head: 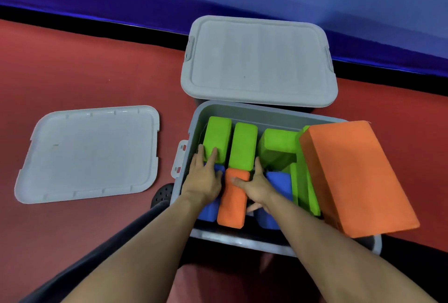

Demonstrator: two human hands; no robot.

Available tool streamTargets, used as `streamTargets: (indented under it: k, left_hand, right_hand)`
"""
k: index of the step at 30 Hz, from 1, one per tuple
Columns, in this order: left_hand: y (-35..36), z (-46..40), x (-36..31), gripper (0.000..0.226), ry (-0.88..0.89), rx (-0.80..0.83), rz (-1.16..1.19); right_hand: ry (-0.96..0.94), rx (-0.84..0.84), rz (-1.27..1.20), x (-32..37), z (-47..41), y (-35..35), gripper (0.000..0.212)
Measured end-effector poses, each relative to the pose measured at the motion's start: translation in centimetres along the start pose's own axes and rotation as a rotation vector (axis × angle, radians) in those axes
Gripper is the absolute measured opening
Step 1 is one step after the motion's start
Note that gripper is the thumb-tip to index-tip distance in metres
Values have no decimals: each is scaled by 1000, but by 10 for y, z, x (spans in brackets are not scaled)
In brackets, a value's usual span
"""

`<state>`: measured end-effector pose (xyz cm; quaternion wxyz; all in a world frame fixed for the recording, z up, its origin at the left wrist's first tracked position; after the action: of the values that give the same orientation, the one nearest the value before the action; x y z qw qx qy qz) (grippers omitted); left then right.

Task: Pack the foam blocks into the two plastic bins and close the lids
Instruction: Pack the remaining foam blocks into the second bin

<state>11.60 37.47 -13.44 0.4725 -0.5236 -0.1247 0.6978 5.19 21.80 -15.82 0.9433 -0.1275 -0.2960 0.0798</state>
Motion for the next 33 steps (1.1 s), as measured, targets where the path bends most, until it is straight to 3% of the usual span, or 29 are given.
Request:
streamTargets:
  k: [3,9,11,15,20,21,23,27,29,33]
  left_hand:
    - [8,-1,0,66,61,85,-77]
    - [11,-5,-4,64,60,138,-237]
    - [11,-6,-9,64,9,99,-214]
    - [11,0,-30,60,-1,-86,-199]
    - [15,4,-75,59,70,-33,-142]
    - [15,2,-89,59,84,-8,-84]
    - [12,0,-120,56,76,50,107]
    - [20,7,-179,48,-35,250,492]
    - [27,19,-199,44,-89,354,531]
    - [47,31,-203,72,-178,414,509]
  right_hand:
    - [-42,49,-25,4,0,-5,97]
    - [-100,-8,126,3,-2,-10,93]
    - [-228,-118,293,18,6,-18,74]
    - [-435,-364,537,52,44,-59,68]
    - [-696,-731,822,88,109,-137,61]
    - [-686,-819,866,88,118,-152,66]
    - [-461,-850,922,79,125,-181,85]
    - [-31,-659,633,34,118,-226,123]
    - [47,-605,543,20,114,-233,130]
    - [58,-611,536,15,109,-233,127]
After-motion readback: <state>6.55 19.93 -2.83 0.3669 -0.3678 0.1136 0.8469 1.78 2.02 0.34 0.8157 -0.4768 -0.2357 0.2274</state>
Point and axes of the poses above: each hand's wrist, its own z-axis away from the middle knuckle, its own y-axis out of the palm, x = y × z, the point moved 4 cm from there along -z, towards the middle knuckle, and after that the axes turned 8 degrees about z, right-handed, at the moved point
